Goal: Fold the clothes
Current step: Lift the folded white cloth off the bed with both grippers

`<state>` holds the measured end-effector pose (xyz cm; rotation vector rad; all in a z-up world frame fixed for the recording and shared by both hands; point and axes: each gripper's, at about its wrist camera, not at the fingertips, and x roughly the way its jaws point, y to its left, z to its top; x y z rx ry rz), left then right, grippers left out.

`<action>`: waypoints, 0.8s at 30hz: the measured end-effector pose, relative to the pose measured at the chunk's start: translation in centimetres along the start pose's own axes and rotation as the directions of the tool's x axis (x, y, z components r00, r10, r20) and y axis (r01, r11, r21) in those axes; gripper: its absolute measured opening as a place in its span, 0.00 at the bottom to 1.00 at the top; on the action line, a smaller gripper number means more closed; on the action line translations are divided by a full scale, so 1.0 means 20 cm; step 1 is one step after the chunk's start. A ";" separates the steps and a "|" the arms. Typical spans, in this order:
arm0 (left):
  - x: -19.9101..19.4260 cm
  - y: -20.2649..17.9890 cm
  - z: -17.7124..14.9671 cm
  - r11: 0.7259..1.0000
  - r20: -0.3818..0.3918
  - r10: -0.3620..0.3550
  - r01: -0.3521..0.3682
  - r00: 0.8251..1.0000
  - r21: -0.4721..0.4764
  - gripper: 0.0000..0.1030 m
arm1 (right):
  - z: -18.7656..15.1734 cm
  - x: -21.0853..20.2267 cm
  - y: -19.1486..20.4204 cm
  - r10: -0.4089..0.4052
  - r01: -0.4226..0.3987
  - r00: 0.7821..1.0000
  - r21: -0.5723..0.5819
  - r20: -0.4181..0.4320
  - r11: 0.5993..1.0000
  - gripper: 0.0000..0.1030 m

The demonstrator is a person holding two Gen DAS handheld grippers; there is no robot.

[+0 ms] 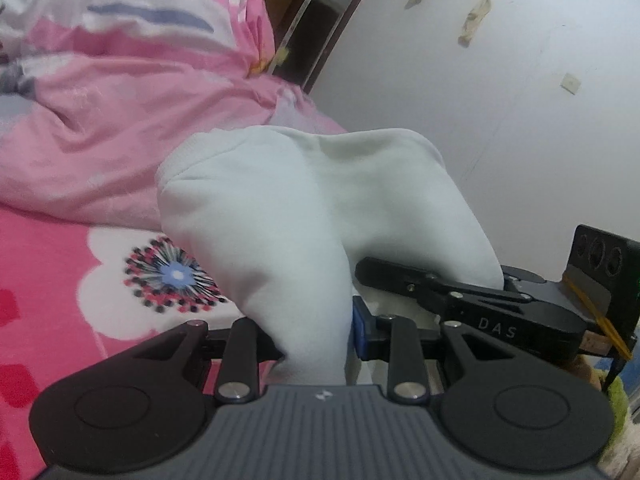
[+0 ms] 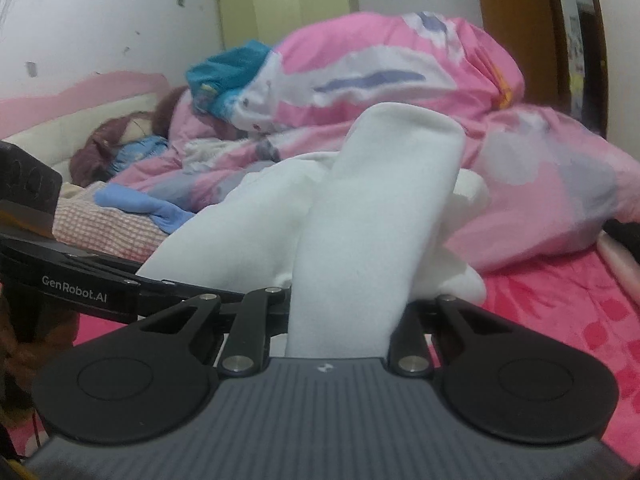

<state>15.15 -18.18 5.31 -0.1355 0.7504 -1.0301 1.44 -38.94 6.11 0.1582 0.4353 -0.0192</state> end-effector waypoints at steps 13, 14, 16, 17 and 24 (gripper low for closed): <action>0.05 -0.59 0.57 0.991 -0.214 -0.130 0.132 0.968 -0.003 0.28 | 0.47 -0.56 -0.22 -0.181 0.216 0.969 0.222 -0.171 0.951 0.17; 0.05 -0.65 0.62 0.989 -0.228 -0.143 0.149 0.963 0.011 0.28 | 0.51 -0.62 -0.24 -0.202 0.240 0.964 0.242 -0.174 0.940 0.17; 0.09 -0.77 0.69 0.985 -0.241 -0.141 0.162 0.960 0.067 0.27 | 0.56 -0.72 -0.32 -0.237 0.276 0.958 0.289 -0.163 0.917 0.17; 0.11 -0.83 0.72 0.981 -0.243 -0.138 0.165 0.960 0.098 0.27 | 0.59 -0.78 -0.36 -0.254 0.291 0.955 0.310 -0.156 0.905 0.17; 0.62 -1.14 0.84 0.973 -0.214 -0.138 0.172 0.967 0.153 0.27 | 0.57 -0.87 -0.91 -0.295 0.300 0.953 0.310 -0.064 0.902 0.17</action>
